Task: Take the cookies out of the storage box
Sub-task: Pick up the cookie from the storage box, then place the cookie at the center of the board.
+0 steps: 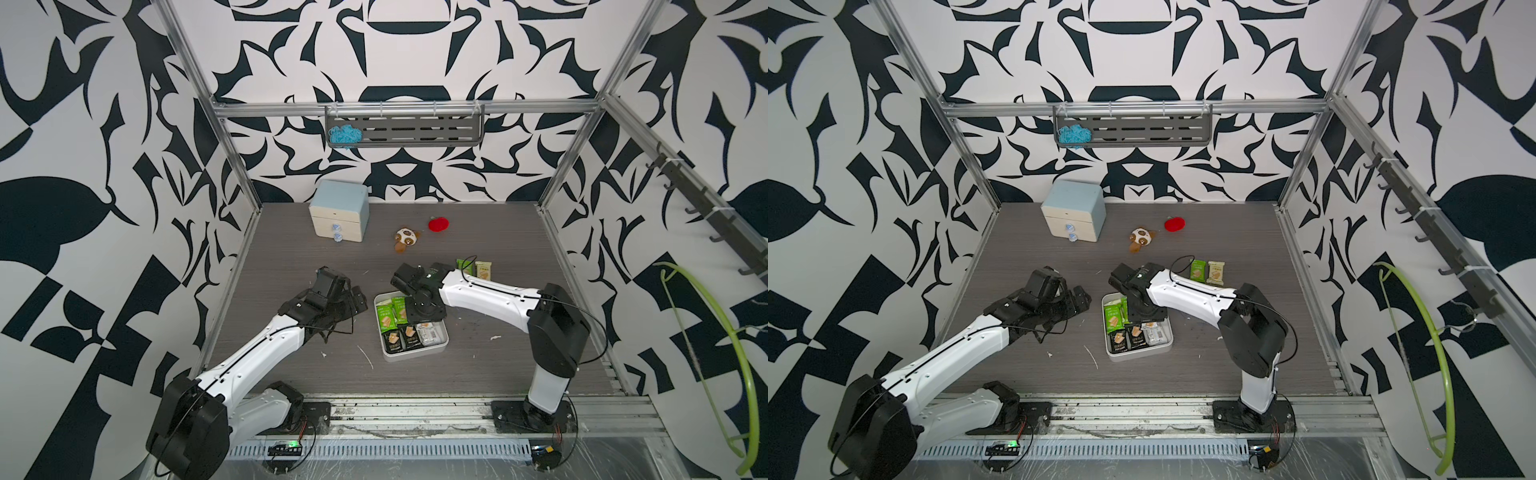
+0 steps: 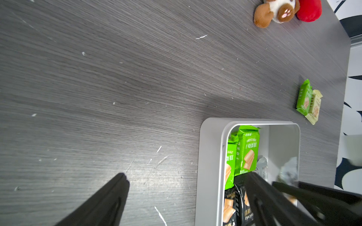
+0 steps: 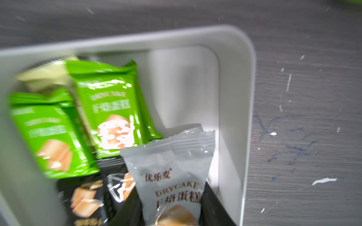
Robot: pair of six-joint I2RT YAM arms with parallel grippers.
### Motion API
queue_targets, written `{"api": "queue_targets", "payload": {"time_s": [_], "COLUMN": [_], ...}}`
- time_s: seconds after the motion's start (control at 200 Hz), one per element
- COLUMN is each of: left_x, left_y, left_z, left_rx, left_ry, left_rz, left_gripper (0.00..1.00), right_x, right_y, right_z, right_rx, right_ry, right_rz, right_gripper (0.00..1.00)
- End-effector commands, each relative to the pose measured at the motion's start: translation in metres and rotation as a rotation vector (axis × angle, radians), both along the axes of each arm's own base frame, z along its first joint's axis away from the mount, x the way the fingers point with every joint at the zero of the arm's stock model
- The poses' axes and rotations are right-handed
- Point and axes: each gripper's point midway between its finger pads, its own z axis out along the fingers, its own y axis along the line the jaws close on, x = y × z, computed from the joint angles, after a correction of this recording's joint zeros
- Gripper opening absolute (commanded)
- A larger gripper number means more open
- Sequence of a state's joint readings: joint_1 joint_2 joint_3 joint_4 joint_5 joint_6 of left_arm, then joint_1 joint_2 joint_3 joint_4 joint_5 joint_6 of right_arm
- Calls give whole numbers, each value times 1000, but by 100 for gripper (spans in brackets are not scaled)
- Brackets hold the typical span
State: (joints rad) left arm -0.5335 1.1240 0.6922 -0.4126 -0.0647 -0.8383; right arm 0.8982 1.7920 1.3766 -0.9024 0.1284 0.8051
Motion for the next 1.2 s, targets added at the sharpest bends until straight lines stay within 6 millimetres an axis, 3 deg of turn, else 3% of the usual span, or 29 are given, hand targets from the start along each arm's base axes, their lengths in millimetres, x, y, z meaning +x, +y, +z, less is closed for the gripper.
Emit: {"api": "queue_targets", "payload": {"time_s": [0.0, 0.22, 0.325, 0.345, 0.525, 0.755, 0.97, 1.195], "left_x": [6, 24, 36, 38, 59, 83, 95, 92], "left_y": [-4, -13, -19, -21, -29, -32, -25, -13], "left_z": [7, 16, 25, 18, 22, 27, 29, 22], "left_rx": [9, 23, 28, 42, 44, 27, 24, 27], "left_ry": [-7, -24, -42, -19, -23, -14, -14, 0], "left_rz": [-11, -30, -49, -51, -68, -70, -49, -9], "left_gripper": [99, 99, 99, 100, 99, 99, 100, 99], "right_x": [7, 30, 49, 53, 94, 142, 165, 185], "right_y": [1, -7, -20, -23, -51, -81, -78, -81], "right_z": [35, 59, 64, 64, 65, 41, 2, -21], "right_rx": [40, 85, 94, 95, 136, 115, 76, 38], "right_ry": [-66, -118, -137, -138, -160, -155, -95, -71], "right_rz": [15, -12, -43, -50, -132, -184, -175, -173], "right_gripper": [40, 39, 39, 39, 39, 38, 38, 38]}}
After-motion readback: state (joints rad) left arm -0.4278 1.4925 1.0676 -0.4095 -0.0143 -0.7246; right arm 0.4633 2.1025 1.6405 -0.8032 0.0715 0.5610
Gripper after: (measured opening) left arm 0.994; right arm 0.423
